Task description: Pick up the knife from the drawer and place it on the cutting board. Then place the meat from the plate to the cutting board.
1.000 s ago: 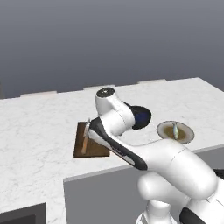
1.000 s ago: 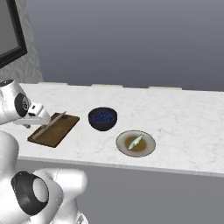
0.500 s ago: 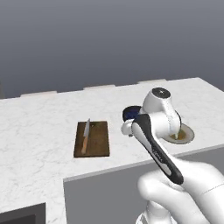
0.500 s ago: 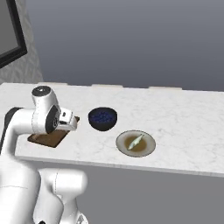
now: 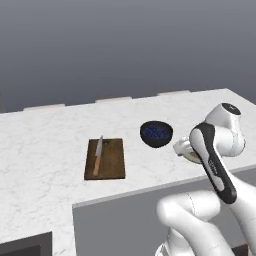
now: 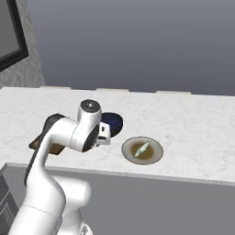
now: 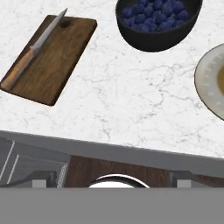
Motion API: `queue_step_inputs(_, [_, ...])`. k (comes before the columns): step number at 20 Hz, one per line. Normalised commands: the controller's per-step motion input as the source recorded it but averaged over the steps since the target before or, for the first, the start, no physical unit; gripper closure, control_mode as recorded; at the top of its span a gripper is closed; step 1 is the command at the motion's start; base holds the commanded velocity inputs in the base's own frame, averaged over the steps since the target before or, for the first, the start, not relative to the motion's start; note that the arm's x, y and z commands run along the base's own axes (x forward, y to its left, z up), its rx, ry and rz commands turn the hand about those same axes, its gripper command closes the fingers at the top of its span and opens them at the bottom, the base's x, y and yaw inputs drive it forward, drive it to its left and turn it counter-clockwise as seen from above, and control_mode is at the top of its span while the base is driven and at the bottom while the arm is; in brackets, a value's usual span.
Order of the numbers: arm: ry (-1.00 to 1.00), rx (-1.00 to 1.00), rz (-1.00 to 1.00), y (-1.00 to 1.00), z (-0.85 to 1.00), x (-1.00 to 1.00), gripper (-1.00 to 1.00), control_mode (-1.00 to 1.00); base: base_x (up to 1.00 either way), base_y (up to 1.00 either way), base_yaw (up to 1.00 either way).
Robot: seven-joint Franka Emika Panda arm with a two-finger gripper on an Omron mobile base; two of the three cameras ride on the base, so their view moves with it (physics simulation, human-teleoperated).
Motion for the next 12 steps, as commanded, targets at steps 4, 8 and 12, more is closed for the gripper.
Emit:
queue_step_inputs(4, [0.16, 0.14, -0.13, -1.0, 0.17, 0.48, -1.0, -1.0, 0.0, 0.0, 0.0])
queue_step_inputs(8, [0.2, 0.02, -0.05, -1.0, 0.11, 0.46, -1.0, -1.0, 0.0, 0.0, 0.0])
queue_step_inputs(12, [0.19, 0.0, 0.0, -1.0, -0.09, 0.54, -1.0, -1.0, 0.0, 0.0, 0.0])
